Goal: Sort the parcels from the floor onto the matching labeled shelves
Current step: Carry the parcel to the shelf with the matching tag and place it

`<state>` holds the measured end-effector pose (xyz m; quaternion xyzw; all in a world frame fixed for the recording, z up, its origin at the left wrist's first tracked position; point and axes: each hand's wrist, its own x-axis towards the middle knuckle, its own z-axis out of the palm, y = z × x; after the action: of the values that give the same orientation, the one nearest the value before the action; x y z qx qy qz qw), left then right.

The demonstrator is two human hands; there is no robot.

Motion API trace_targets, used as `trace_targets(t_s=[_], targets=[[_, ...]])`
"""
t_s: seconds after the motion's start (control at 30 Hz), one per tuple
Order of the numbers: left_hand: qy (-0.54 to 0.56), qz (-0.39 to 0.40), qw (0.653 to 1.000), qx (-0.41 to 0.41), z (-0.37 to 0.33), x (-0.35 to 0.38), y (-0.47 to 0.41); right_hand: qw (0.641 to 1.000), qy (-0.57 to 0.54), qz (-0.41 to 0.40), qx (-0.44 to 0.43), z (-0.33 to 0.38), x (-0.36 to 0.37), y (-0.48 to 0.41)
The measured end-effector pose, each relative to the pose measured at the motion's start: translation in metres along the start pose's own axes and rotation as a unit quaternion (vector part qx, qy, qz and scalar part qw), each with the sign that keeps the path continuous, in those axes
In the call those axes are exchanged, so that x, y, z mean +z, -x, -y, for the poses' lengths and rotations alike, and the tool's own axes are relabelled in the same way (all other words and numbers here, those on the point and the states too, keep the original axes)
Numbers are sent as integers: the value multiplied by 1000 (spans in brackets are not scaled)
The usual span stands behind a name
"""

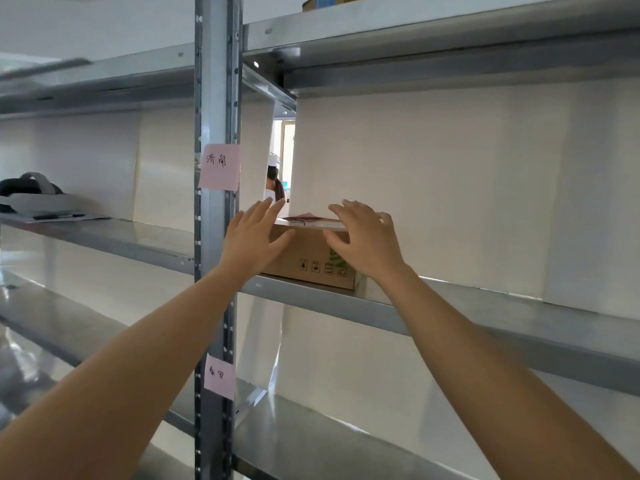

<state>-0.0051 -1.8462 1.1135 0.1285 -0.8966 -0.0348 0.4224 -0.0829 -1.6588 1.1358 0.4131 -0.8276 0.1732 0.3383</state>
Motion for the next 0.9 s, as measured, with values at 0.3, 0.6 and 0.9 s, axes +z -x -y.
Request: trace_targets(t_s=[0.3, 0.6, 0.9], targets=[[2, -26, 998, 53, -66, -1, 13, 998, 31, -47, 25, -24, -50, 57], [87, -3, 988, 128, -224, 2, 41, 984, 114, -76, 114, -108, -145, 162], [201, 51, 957, 201, -420, 2, 126, 943, 183, -87, 264, -204, -286, 352]])
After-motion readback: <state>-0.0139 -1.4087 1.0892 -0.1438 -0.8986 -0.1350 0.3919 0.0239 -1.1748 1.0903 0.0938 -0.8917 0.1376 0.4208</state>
